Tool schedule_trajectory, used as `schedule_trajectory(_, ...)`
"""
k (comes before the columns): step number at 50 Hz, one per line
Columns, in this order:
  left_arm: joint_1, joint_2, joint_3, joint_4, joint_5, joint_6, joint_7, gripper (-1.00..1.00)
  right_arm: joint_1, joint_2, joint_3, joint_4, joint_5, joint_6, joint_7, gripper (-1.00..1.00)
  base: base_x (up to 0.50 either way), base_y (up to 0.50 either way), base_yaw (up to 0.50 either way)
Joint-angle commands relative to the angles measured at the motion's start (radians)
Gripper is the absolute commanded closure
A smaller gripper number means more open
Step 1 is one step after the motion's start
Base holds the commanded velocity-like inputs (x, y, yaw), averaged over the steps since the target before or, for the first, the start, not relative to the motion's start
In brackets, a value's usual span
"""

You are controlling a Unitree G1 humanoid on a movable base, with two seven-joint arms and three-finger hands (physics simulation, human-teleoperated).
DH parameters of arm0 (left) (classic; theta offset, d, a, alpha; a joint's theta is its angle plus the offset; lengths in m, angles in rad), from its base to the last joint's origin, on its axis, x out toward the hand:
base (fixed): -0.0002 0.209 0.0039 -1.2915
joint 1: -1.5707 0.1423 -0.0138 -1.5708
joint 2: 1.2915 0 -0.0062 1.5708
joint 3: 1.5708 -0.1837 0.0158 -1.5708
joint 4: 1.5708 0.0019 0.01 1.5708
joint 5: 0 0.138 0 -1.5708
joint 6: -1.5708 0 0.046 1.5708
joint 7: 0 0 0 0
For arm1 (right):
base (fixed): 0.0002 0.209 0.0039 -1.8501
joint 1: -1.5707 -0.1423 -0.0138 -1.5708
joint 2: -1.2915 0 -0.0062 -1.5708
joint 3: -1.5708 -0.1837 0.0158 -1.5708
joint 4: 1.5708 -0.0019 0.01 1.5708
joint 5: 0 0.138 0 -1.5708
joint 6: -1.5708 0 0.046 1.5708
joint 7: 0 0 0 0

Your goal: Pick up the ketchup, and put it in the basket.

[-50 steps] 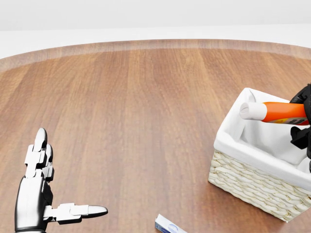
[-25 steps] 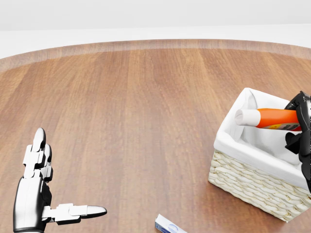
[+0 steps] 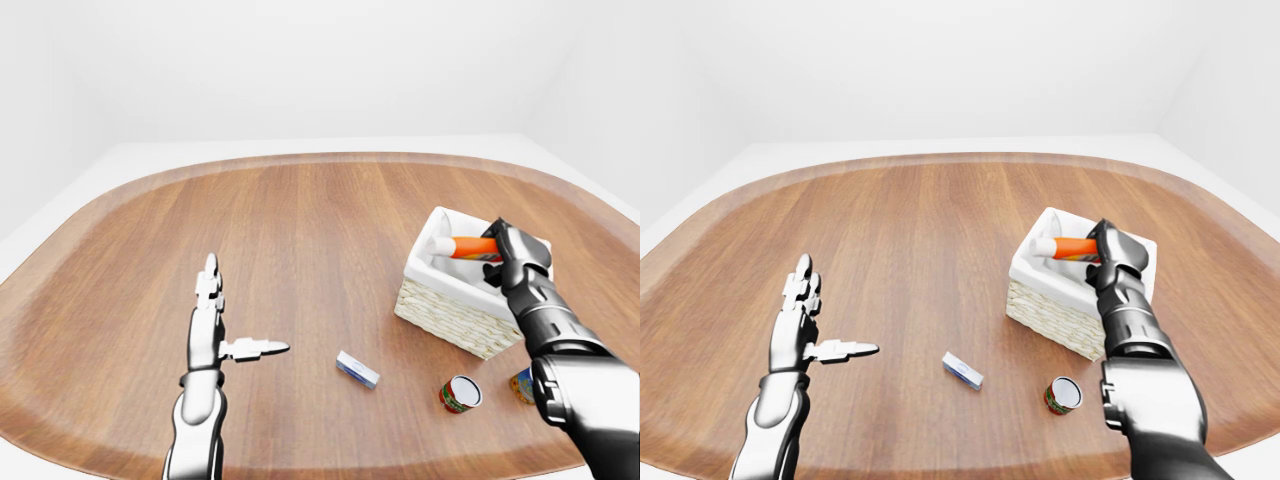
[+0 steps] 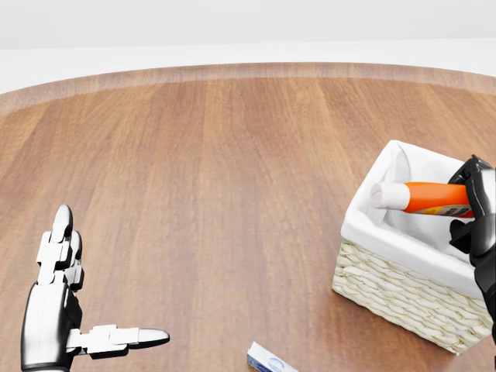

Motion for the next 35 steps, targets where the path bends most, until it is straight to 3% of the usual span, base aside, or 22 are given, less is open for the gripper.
schedule_trajectory(1,-0.001,0.000,0.001,0.000,0.000,0.000,-0.001,-1.00,-0.011,0.001,-0.016,0.013,-0.015,-0.016,-0.020,1.00,0.00,0.00,0.00)
schedule_trajectory(27,0.004,0.000,0.001,-0.001,0.003,0.000,-0.001,-1.00,-0.006,0.003,-0.015,0.030,-0.017,-0.018,-0.043,1.00,0.00,0.00,0.00)
schedule_trajectory(29,0.004,0.000,0.002,-0.002,0.002,0.000,-0.001,-1.00,-0.007,0.003,-0.015,0.030,-0.017,-0.015,-0.048,0.40,0.00,0.00,0.00)
schedule_trajectory(30,0.004,0.000,0.002,-0.002,0.002,0.000,-0.001,-1.00,-0.008,0.002,-0.016,0.030,-0.016,-0.013,-0.047,-0.57,0.00,0.00,0.00)
schedule_trajectory(31,0.005,0.000,0.001,-0.003,0.003,0.000,-0.001,-1.00,-0.012,0.003,-0.024,0.028,-0.006,-0.012,-0.052,-1.00,0.00,0.00,0.00)
schedule_trajectory(35,0.005,-0.001,0.001,-0.002,0.004,0.000,-0.001,-1.00,-0.020,-0.004,-0.022,0.023,-0.004,-0.013,-0.051,-1.00,0.00,0.00,0.00)
